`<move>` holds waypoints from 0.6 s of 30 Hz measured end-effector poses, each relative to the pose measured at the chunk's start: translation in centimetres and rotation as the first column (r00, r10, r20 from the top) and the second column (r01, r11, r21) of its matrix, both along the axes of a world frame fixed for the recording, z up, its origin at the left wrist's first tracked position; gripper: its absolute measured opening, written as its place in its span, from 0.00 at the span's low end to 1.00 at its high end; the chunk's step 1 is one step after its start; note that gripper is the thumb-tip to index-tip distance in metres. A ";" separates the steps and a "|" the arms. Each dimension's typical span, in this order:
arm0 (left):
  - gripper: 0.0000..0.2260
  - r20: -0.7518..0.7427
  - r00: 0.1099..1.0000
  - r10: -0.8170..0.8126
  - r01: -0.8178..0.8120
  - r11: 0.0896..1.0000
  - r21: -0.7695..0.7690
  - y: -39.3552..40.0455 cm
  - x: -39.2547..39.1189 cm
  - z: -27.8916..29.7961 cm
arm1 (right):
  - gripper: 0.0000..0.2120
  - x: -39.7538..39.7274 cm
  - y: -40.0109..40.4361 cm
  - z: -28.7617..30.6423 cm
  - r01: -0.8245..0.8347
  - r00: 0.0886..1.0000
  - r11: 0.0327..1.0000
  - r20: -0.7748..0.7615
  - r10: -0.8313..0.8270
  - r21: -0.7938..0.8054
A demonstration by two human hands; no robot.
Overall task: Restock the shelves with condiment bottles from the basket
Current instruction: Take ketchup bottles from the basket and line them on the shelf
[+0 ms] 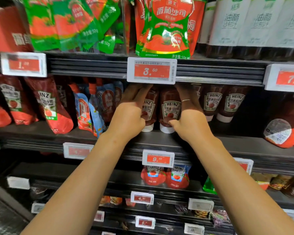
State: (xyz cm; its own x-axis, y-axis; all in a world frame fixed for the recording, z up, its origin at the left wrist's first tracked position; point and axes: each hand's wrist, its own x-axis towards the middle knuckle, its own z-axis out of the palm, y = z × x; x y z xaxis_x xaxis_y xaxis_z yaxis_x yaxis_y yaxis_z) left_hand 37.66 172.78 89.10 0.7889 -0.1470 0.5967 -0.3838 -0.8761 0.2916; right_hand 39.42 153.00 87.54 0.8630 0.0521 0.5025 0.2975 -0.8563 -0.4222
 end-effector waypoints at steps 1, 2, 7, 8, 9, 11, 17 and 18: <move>0.37 0.017 1.000 -0.022 0.022 0.999 -0.024 0.1 0.3 -0.2 | 0.44 0.1 0.4 0.1 -0.024 0.999 0.999 0.040 0.022 0.027; 0.39 0.052 0.997 -0.049 0.052 0.997 -0.052 0.2 0.7 -0.2 | 0.46 0.3 0.7 0.3 -0.042 0.997 0.998 0.066 0.039 0.053; 0.39 0.138 0.986 -0.094 0.104 0.992 -0.067 0.2 2.9 -0.4 | 0.46 2.0 1.6 1.1 -0.025 1.000 0.998 0.016 0.024 0.060; 0.39 0.130 0.988 -0.088 0.098 0.993 -0.066 0.3 3.5 -0.4 | 0.46 2.2 1.7 1.1 -0.024 0.999 0.998 0.023 0.022 0.050; 0.40 0.122 0.990 -0.078 0.086 0.994 -0.067 0.3 3.9 -0.5 | 0.46 2.4 1.8 1.0 -0.023 0.999 0.999 0.036 0.021 0.047; 0.40 0.122 0.990 -0.076 0.085 0.994 -0.068 0.6 4.5 -0.7 | 0.46 2.7 1.9 0.5 -0.026 0.997 0.998 0.072 0.022 0.062; 0.41 0.101 0.993 -0.060 0.092 0.932 -0.352 0.4 4.4 -3.4 | 0.50 2.9 1.1 -1.9 -0.082 0.988 0.943 0.152 0.034 0.323; 0.41 0.066 0.997 -0.034 0.059 0.905 -0.422 0.3 4.5 -3.9 | 0.50 2.9 1.0 -2.1 -0.063 0.992 0.934 0.126 0.019 0.353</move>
